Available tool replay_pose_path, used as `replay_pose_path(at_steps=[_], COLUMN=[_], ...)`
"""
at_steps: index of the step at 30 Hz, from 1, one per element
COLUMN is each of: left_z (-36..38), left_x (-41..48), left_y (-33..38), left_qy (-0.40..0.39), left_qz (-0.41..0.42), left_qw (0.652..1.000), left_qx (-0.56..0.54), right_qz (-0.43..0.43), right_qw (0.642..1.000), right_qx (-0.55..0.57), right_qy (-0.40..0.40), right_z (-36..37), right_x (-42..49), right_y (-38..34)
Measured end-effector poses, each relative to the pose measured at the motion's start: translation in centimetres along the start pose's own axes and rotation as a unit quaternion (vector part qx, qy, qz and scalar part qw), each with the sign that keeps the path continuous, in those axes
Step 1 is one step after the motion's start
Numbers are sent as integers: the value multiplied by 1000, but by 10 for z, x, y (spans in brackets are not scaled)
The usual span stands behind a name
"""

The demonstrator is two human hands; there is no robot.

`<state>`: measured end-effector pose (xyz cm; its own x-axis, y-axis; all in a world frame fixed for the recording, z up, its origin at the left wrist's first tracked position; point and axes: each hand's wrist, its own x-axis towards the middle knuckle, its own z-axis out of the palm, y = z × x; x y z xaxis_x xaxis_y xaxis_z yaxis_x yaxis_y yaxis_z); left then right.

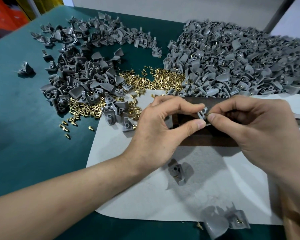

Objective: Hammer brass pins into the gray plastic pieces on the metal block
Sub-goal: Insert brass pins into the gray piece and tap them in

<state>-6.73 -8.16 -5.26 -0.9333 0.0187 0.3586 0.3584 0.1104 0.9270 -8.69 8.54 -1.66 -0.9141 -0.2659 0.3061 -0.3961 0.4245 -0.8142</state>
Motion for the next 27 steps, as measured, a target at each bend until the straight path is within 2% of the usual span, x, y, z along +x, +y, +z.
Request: replay_pose_path(at_steps=[27], left_z=[-1], left_x=[-2], left_y=[0], left_qy=[-12], left_qz=[-24], left_qw=[999], left_qx=[-23], right_qz=[35], right_qw=[999], right_qx=[28], right_qy=[-24], right_z=[-2], right_x=[4], right_y=[-4])
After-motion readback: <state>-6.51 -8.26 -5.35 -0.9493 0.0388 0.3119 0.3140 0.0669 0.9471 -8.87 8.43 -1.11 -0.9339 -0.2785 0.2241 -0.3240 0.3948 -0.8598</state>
